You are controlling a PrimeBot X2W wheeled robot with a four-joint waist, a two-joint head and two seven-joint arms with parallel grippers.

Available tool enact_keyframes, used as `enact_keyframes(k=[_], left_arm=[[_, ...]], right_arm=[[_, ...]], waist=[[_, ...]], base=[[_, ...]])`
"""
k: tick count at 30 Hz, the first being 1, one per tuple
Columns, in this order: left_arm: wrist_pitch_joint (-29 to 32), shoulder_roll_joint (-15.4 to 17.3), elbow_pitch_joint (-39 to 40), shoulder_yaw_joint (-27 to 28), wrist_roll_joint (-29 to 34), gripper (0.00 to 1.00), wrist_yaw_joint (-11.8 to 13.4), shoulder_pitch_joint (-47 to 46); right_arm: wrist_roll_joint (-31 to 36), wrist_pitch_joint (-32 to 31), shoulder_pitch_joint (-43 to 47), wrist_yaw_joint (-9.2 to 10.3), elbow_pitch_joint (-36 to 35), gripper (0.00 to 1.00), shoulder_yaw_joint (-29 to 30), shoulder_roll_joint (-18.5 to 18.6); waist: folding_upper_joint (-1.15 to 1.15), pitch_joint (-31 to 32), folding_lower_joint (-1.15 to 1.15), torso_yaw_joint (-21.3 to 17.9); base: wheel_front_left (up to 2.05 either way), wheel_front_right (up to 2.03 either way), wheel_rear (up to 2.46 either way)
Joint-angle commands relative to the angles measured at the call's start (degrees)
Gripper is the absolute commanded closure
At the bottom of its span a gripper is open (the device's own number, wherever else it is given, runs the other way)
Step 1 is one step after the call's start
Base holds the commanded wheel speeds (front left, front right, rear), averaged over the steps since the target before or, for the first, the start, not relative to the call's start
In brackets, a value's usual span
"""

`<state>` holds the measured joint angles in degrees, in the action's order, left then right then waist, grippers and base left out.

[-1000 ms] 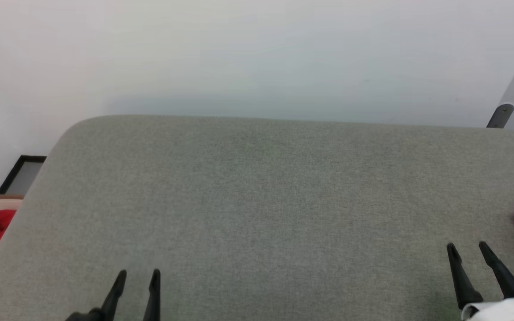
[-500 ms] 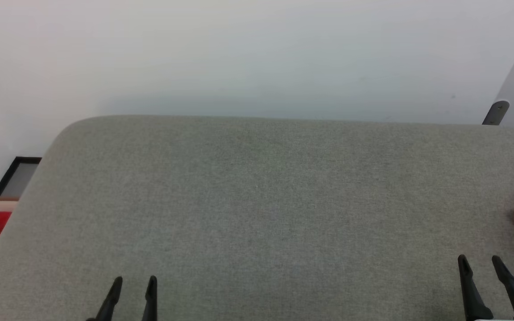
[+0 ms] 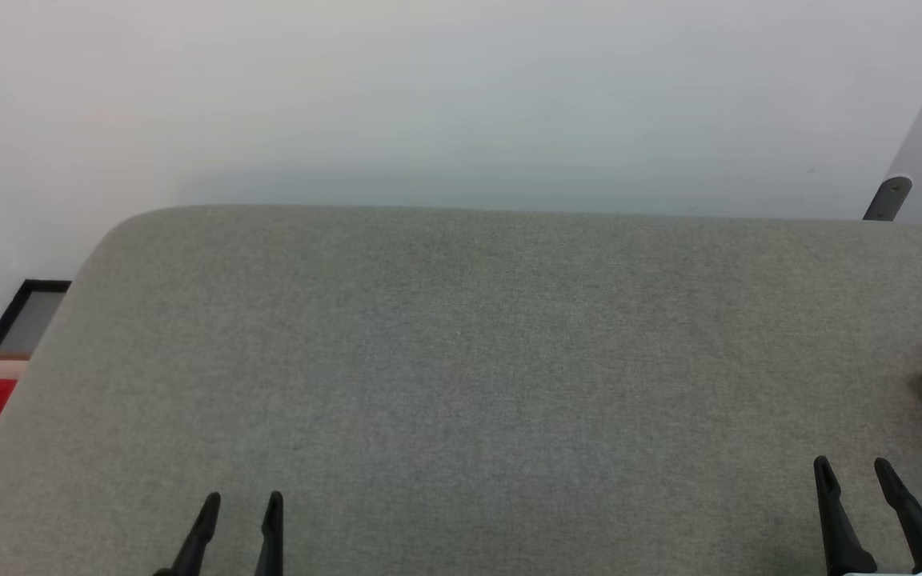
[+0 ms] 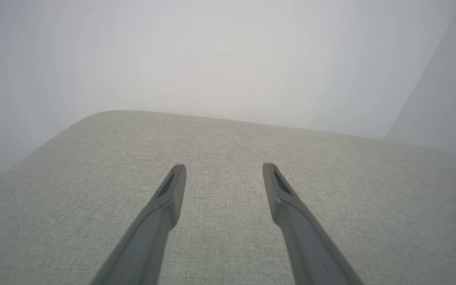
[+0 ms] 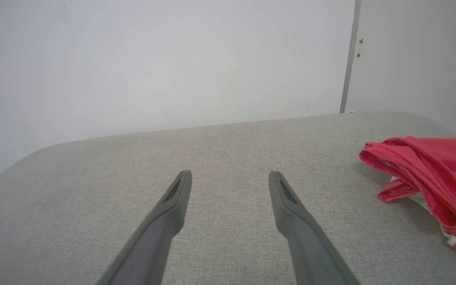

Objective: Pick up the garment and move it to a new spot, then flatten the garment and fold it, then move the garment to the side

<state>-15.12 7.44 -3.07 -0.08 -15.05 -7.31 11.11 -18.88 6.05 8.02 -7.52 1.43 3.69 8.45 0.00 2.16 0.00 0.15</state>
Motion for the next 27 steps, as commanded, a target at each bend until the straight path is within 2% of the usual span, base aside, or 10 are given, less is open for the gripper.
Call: enact_keyframes(k=[1, 7, 8, 13, 27], left_arm=[[0.0, 0.1, 0.1, 0.0, 0.2, 0.00, -0.2, 0.0], [0.0, -0.4, 0.4, 0.7, -0.3, 0.00, 0.2, 0.1], [0.0, -0.3, 0.3, 0.6, -0.2, 1.00, 0.1, 0.0], [0.2, -0.9, -2.1, 0.3, -0.9, 1.00, 0.2, 0.2], [4.0, -1.3, -3.8, 1.2, -15.5, 1.00, 0.1, -3.2]], right_arm=[[0.6, 0.1, 0.6, 0.06, -0.2, 0.00, 0.1, -0.2], [0.4, -0.2, 0.4, 0.06, -0.3, 0.00, -0.1, -0.4], [0.0, -0.1, 0.0, 0.00, -0.1, 1.00, -0.1, -0.1], [-1.0, -0.2, 0.6, 0.00, 2.5, 1.00, -0.3, -0.7], [-14.5, -2.5, -2.3, 0.01, 4.3, 1.00, 0.3, -1.6]], waist=[[0.00, 0.0, 0.00, 0.0], [0.00, -0.2, 0.00, 0.0], [0.00, -0.2, 0.00, 0.0], [0.00, -0.2, 0.00, 0.0], [0.00, -0.4, 0.00, 0.0]], base=[[0.00, 0.00, 0.00], [0.00, 0.00, 0.00], [0.00, 0.00, 0.00], [0.00, 0.00, 0.00], [0.00, 0.00, 0.00]])
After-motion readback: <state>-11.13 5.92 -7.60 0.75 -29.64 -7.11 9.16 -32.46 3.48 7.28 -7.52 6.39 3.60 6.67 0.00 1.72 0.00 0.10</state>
